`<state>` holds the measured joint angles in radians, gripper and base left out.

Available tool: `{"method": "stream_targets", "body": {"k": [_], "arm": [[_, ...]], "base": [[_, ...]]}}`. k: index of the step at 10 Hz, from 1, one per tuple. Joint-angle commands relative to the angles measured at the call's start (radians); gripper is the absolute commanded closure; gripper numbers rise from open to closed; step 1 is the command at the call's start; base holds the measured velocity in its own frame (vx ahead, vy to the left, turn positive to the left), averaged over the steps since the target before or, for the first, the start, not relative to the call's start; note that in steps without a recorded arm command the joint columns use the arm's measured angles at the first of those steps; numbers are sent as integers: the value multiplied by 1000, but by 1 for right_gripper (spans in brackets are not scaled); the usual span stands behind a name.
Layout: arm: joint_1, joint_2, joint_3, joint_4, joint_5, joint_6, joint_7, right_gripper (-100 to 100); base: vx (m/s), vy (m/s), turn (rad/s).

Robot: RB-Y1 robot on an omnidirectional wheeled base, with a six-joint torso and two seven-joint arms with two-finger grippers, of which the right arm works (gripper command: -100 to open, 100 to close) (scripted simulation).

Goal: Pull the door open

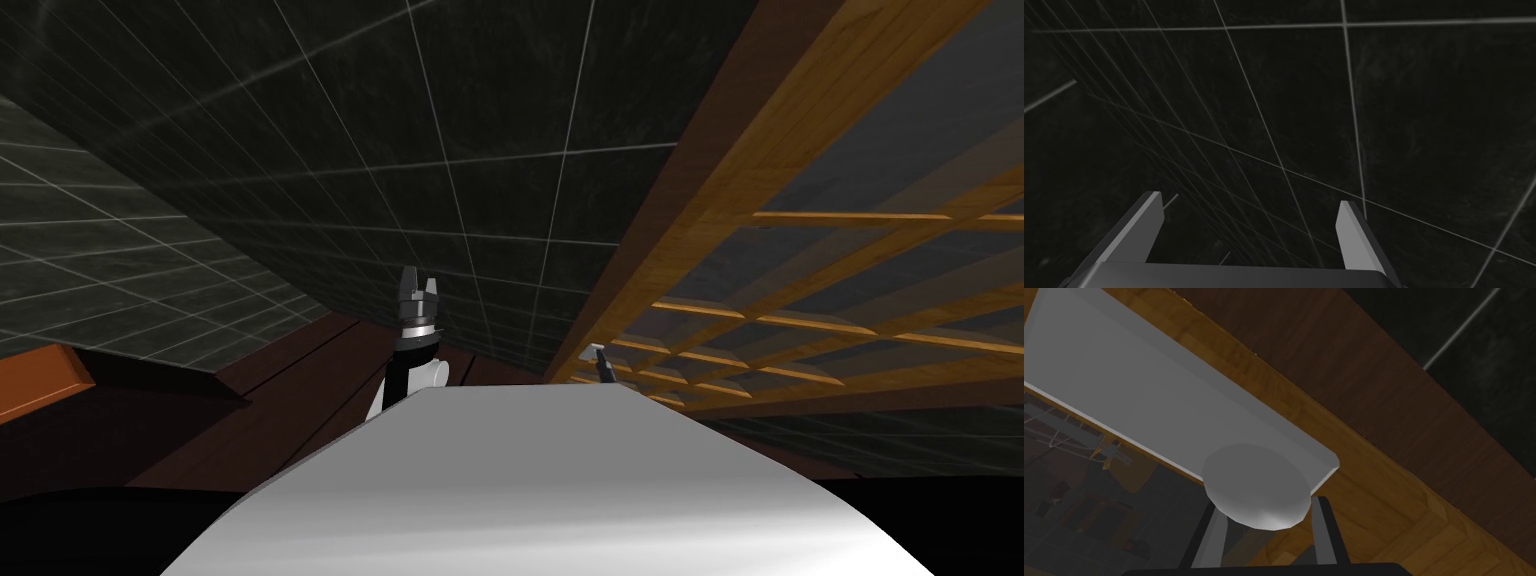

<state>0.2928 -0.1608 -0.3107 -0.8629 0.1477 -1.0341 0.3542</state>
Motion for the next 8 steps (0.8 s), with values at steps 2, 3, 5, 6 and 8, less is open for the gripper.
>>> {"method": "stream_targets", "body": {"k": [2, 3, 5, 6, 8], "arm": [[-6, 1, 17, 5, -20, 3, -56, 100], [-12, -3, 28, 9, -39, 6, -96, 100], [-18, -7, 39, 12, -58, 10, -138, 100], [-24, -11, 50, 16, -77, 13, -173, 100], [-30, -15, 61, 19, -97, 16, -219, 100]], "base": [[-46, -11, 36], [-49, -5, 51], [-64, -11, 50], [-51, -8, 43], [-44, -9, 29]]}}
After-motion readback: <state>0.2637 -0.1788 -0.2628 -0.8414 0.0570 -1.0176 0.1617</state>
